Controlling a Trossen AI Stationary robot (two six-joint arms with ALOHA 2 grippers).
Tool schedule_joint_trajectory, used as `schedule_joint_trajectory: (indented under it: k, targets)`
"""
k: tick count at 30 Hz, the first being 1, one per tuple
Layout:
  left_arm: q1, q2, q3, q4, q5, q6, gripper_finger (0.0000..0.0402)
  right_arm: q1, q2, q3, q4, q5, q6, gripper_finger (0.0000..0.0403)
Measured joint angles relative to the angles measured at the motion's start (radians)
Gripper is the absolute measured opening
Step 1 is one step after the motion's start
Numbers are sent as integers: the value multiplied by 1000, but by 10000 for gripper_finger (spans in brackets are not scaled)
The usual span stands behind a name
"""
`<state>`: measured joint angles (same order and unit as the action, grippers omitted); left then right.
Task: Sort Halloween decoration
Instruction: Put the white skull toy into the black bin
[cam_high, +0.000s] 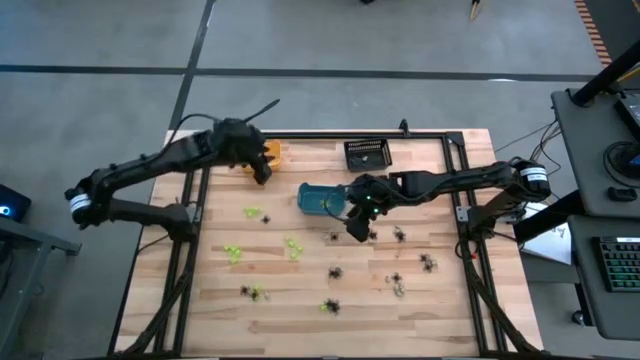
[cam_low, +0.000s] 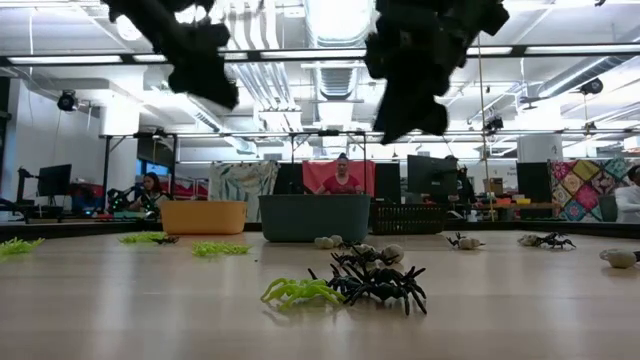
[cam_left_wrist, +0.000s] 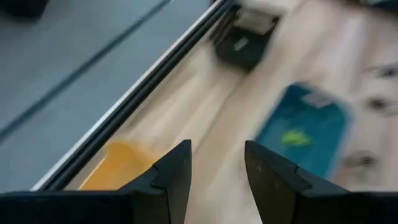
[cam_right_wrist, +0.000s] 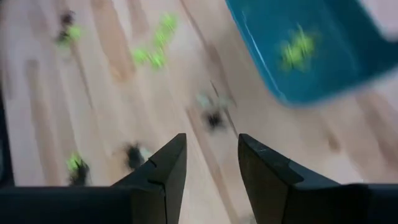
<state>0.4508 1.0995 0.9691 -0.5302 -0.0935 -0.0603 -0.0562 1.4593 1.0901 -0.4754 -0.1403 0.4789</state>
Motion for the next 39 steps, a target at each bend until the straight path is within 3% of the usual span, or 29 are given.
schedule_joint_trajectory:
  k: [9, 18, 20, 24, 28, 32, 39]
  targets:
    - [-248, -92, -77, 204, -3, -2, 132, 46, 15, 0, -224, -27, 162, 134]
    - [-360, -77, -134, 355, -57, -24, 133, 108, 18, 21, -370, -45, 211, 134]
    - [-379, -66, -159, 412, -57, -32, 133, 126, 18, 24, -398, -43, 171, 134]
    - [-405, -60, -211, 503, -57, -31, 133, 173, 18, 22, -406, -40, -57, 134]
    - [-408, -60, -237, 533, -57, -36, 133, 222, 29, 15, -402, 80, -185, 134]
    - [-409, -60, -254, 540, -57, -36, 133, 255, 38, -5, -352, 173, -229, 134]
    - [-408, -60, -261, 540, -57, -30, 133, 261, 39, -49, -247, 198, -223, 134]
